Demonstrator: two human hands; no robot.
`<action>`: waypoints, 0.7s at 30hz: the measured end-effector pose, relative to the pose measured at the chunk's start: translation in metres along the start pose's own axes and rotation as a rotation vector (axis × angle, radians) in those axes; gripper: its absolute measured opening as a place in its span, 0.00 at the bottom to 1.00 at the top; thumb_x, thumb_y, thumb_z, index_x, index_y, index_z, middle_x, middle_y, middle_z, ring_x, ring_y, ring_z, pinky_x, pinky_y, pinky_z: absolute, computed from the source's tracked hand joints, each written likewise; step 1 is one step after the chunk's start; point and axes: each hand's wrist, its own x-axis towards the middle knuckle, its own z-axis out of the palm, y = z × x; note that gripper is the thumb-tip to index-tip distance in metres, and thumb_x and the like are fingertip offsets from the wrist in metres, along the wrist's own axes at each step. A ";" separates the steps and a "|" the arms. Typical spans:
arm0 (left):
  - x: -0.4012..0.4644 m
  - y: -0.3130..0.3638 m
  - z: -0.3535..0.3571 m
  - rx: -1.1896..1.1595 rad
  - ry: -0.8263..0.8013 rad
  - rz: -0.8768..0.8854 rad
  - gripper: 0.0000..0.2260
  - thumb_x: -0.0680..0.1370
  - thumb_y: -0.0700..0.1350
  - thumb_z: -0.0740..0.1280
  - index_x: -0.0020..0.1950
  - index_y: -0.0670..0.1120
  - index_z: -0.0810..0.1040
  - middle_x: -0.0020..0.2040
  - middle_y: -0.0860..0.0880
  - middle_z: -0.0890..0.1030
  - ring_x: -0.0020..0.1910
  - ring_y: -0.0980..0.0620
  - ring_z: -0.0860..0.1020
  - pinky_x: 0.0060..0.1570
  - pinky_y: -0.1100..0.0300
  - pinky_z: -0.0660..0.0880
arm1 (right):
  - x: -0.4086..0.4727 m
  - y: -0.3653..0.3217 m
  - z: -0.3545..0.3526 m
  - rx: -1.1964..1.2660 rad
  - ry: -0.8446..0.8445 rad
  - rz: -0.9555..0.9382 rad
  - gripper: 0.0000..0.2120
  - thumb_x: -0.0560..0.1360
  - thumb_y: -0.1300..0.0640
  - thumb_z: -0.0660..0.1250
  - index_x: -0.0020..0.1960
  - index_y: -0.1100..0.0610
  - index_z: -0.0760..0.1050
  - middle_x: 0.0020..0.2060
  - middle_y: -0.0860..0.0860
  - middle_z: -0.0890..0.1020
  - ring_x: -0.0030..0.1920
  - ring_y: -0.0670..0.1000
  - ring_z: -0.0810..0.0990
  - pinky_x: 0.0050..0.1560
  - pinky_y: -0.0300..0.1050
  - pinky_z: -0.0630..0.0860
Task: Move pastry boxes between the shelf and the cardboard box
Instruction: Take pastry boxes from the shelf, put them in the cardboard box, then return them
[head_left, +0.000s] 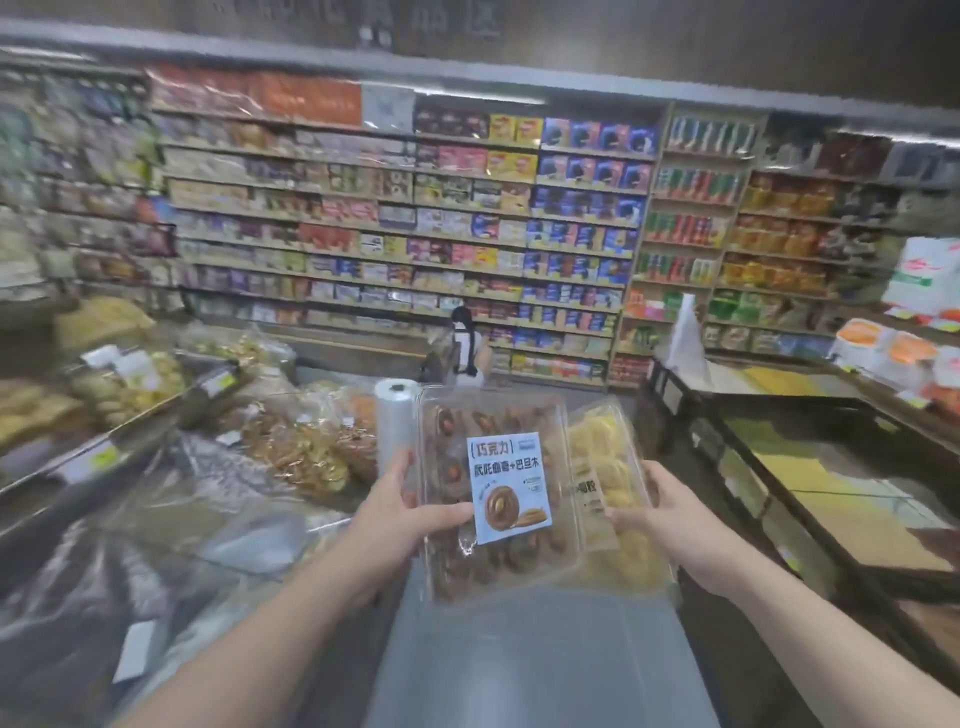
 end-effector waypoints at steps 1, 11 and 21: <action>-0.006 0.002 -0.028 -0.001 0.054 0.009 0.39 0.65 0.41 0.84 0.72 0.52 0.70 0.63 0.47 0.85 0.62 0.44 0.84 0.63 0.40 0.79 | 0.014 -0.013 0.027 0.013 -0.044 -0.021 0.27 0.71 0.62 0.77 0.66 0.49 0.72 0.57 0.48 0.84 0.56 0.50 0.84 0.60 0.58 0.80; -0.125 0.018 -0.241 -0.004 0.570 0.045 0.37 0.66 0.35 0.81 0.71 0.48 0.70 0.62 0.44 0.85 0.61 0.42 0.84 0.61 0.39 0.80 | 0.088 -0.139 0.293 0.099 -0.602 -0.201 0.31 0.72 0.62 0.77 0.70 0.51 0.68 0.57 0.49 0.84 0.52 0.49 0.86 0.53 0.51 0.83; -0.237 0.031 -0.355 -0.002 1.086 0.070 0.32 0.69 0.35 0.79 0.69 0.49 0.73 0.62 0.41 0.84 0.62 0.38 0.83 0.66 0.34 0.75 | 0.096 -0.251 0.546 0.173 -1.101 -0.337 0.26 0.73 0.67 0.75 0.66 0.50 0.72 0.48 0.47 0.88 0.46 0.48 0.87 0.40 0.46 0.83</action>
